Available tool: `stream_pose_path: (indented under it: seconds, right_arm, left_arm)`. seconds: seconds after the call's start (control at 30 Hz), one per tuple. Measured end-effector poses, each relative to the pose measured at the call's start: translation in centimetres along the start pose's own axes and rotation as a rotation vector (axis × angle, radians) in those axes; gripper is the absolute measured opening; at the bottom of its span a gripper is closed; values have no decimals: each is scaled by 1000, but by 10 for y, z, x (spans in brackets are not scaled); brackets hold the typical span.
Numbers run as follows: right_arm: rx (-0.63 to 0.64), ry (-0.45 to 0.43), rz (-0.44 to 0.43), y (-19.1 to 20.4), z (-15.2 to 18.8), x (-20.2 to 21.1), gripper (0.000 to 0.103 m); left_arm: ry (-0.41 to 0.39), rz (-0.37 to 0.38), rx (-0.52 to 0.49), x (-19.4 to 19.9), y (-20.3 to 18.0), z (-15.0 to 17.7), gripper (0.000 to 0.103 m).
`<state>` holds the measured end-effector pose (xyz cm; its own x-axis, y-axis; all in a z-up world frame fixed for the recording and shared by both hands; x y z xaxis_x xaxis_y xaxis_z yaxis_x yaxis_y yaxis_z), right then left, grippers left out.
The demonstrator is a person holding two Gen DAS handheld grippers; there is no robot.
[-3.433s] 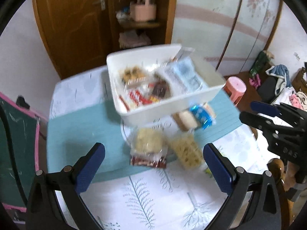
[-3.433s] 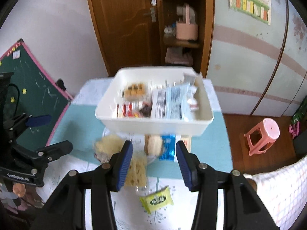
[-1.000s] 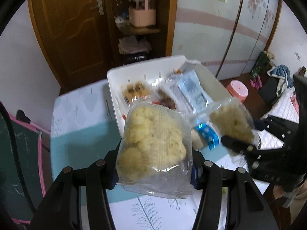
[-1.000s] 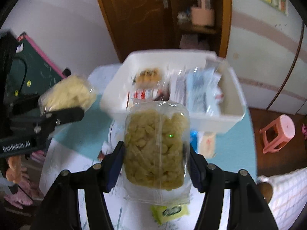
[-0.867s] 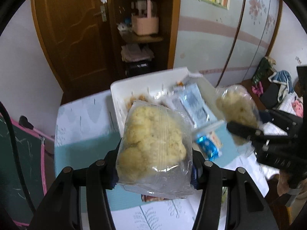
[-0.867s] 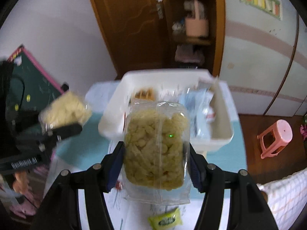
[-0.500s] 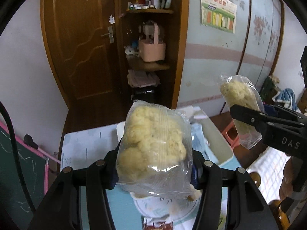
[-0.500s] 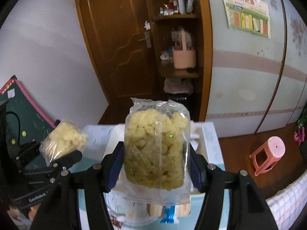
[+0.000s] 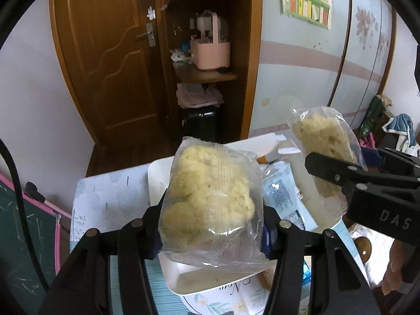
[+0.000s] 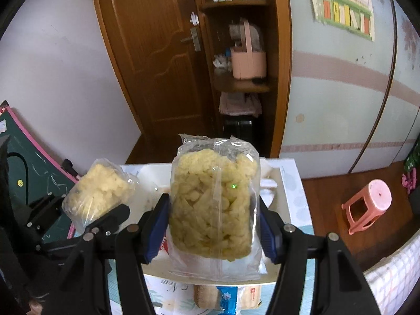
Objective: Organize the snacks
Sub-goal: 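Open both tools to drop the clear bags into the tray, then withdraw both tools from the tray toward the last snacks on the cloth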
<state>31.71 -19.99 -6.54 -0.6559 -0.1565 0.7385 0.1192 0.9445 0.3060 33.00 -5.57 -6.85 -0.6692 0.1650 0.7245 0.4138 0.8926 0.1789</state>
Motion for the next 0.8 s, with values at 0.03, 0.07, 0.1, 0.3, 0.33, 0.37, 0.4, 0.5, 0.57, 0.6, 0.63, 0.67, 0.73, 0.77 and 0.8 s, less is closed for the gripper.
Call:
stream_pose_path:
  seconds: [0.03, 0.07, 0.1, 0.3, 0.33, 0.37, 0.4, 0.5, 0.57, 0.6, 0.63, 0.67, 0.73, 0.77, 0.8]
  right_arm:
    - [-2, 9, 5, -2, 1, -6, 61]
    - [-4, 15, 9, -4, 3, -9, 61]
    - [-7, 23, 13, -6, 4, -14, 61]
    - [-25, 61, 26, -14, 12, -32, 62]
    - [-23, 63, 32, -16, 13, -34, 62]
    - [-18, 62, 41, -16, 12, -38, 63]
    - [-12, 60, 51, -17, 12, -38, 63]
    - [-15, 65, 48, -18, 15, -38, 65]
    - [-25, 68, 37, -18, 16, -35, 65]
    - [-27, 67, 34, -18, 16, -34, 65]
    - [-27, 65, 32, -18, 16, -33, 65]
    - [-25, 62, 31, -18, 16, -31, 65]
    - [-20, 59, 29, -17, 18, -27, 65]
    - [-20, 58, 28, -16, 19, -25, 65]
    - [-20, 58, 25, -15, 20, -23, 65]
  left_arm:
    - [8, 2, 0, -5, -1, 2, 54]
    - [14, 3, 0, -9, -2, 4, 54]
    - [21, 4, 0, -14, -4, 6, 54]
    - [80, 19, 24, -36, -7, 17, 89]
    - [77, 18, 31, -36, -7, 19, 94]
    - [72, 19, 33, -35, -8, 20, 94]
    - [72, 23, 32, -36, -8, 21, 94]
    - [89, 22, 34, -38, -9, 24, 94]
    - [94, 25, 39, -38, -8, 25, 94]
    - [94, 29, 43, -37, -8, 25, 94]
    - [94, 32, 48, -36, -7, 26, 94]
    - [93, 34, 51, -34, -7, 25, 94]
    - [92, 36, 58, -31, -7, 26, 94]
    - [91, 36, 61, -29, -7, 26, 94]
    - [90, 36, 61, -27, -7, 26, 94]
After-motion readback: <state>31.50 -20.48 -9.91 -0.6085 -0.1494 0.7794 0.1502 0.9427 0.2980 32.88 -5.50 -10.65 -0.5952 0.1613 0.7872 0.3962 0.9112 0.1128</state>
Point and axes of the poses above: each gripper's, at about its wrist camera, not at the fingertips, and x roughly against the way its jaws point, y to its left, z to its underside, the point moved 6 cm from there along -x, roughly the way its jaws point, and after that the axes turned 15 degrees about -x, right-handed, at the moved point
